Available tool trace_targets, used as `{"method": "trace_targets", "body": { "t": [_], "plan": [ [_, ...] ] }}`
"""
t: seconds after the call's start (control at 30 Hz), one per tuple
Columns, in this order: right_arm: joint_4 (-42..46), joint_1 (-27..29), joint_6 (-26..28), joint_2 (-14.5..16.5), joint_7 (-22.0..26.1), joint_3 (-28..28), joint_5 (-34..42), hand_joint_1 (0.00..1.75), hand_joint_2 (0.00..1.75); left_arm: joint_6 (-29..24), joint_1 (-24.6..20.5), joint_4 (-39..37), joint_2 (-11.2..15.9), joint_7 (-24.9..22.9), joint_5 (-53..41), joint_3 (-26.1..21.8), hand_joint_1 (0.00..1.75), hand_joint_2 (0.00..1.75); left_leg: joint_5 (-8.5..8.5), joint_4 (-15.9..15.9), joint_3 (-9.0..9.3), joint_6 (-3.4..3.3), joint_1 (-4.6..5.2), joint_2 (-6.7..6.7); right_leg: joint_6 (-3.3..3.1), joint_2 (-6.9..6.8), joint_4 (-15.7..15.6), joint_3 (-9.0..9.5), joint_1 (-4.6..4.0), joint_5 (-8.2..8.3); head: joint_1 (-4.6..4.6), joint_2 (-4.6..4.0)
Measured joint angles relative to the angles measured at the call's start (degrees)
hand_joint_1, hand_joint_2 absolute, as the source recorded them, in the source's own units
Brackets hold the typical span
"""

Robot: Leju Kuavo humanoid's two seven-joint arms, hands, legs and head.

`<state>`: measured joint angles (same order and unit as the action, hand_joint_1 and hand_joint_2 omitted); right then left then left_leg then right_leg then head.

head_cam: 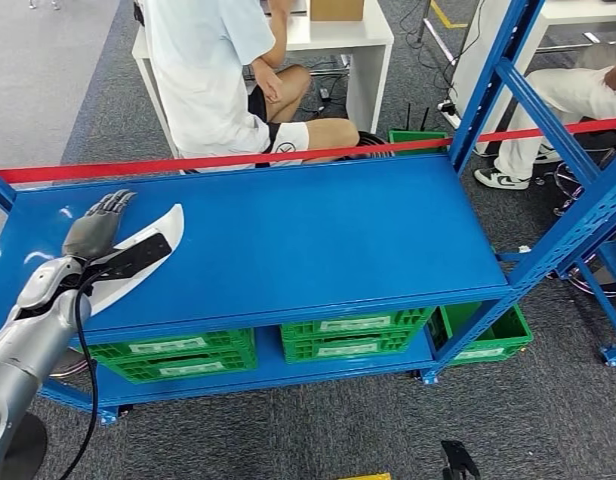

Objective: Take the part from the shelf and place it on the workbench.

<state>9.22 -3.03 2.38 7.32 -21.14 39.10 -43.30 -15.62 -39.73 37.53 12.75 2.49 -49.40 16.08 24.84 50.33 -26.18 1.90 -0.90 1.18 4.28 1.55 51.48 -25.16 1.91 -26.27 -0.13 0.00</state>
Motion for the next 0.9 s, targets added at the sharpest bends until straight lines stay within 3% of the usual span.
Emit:
{"method": "trace_targets", "body": {
  "t": [0.03, 0.17, 0.33, 0.57, 0.7, 0.9],
  "plan": [
    [0.00, 0.00, 0.00, 0.00, 0.00, 0.07, 0.07, 0.00, 0.00, 0.68, -0.46, -0.08, -0.14, 0.00, 0.01, 0.35, 0.00, 0.00, 0.00, 0.02, -0.02, 0.00, 0.00, 0.00, 0.00, -0.01, 0.00, -0.02, 0.00, 0.00, 0.00, 0.00],
    [0.00, 0.05, -0.11, 0.00, 0.02, 0.95, 0.52, 0.00, 0.00, 9.69, -2.67, 1.53, 0.10, -0.70, 0.74, 2.77, 0.00, 1.75, 0.00, 0.06, -0.10, 0.00, 0.00, 0.00, 0.00, -0.02, 0.04, -0.06, 0.00, 0.00, 0.01, 0.00],
    [0.00, 0.18, -0.64, 0.01, 0.11, 2.20, 0.94, 0.00, 0.00, 23.04, -5.74, 7.67, 3.32, -0.97, 6.76, 7.27, 0.00, 1.75, 0.00, 0.09, -0.18, 0.00, 0.00, -0.02, -0.01, 0.04, 0.16, -0.20, 0.00, 0.02, 0.01, 0.00],
    [0.00, 0.19, -1.37, 0.12, 0.09, 3.24, 0.74, 0.00, 0.00, 29.86, -8.59, 13.65, 9.14, -1.10, 14.59, 12.37, 0.00, 1.75, 0.00, 0.09, -0.20, 0.00, 0.00, -0.04, -0.02, 0.07, 0.34, -0.32, 0.00, 0.01, 0.01, 0.00],
    [0.00, 0.22, -2.25, 0.25, -0.33, 3.46, -0.48, 0.00, 0.00, 32.34, -9.32, 13.99, 12.47, 0.92, 18.96, 15.29, 0.00, 0.00, -0.01, 0.10, -0.21, 0.02, 0.00, -0.08, -0.03, 0.10, 0.40, -0.42, 0.00, 0.01, -0.01, 0.00],
    [0.00, 0.11, -2.57, 0.50, -0.71, 3.48, -1.76, 0.00, 0.00, 35.39, -10.94, 13.94, 14.99, 1.98, 21.21, 18.86, 0.00, 0.00, -0.05, 0.10, -0.25, 0.07, 0.00, -0.07, -0.03, 0.08, 0.45, -0.43, 0.00, 0.01, 0.00, 0.00]
  ]
}}
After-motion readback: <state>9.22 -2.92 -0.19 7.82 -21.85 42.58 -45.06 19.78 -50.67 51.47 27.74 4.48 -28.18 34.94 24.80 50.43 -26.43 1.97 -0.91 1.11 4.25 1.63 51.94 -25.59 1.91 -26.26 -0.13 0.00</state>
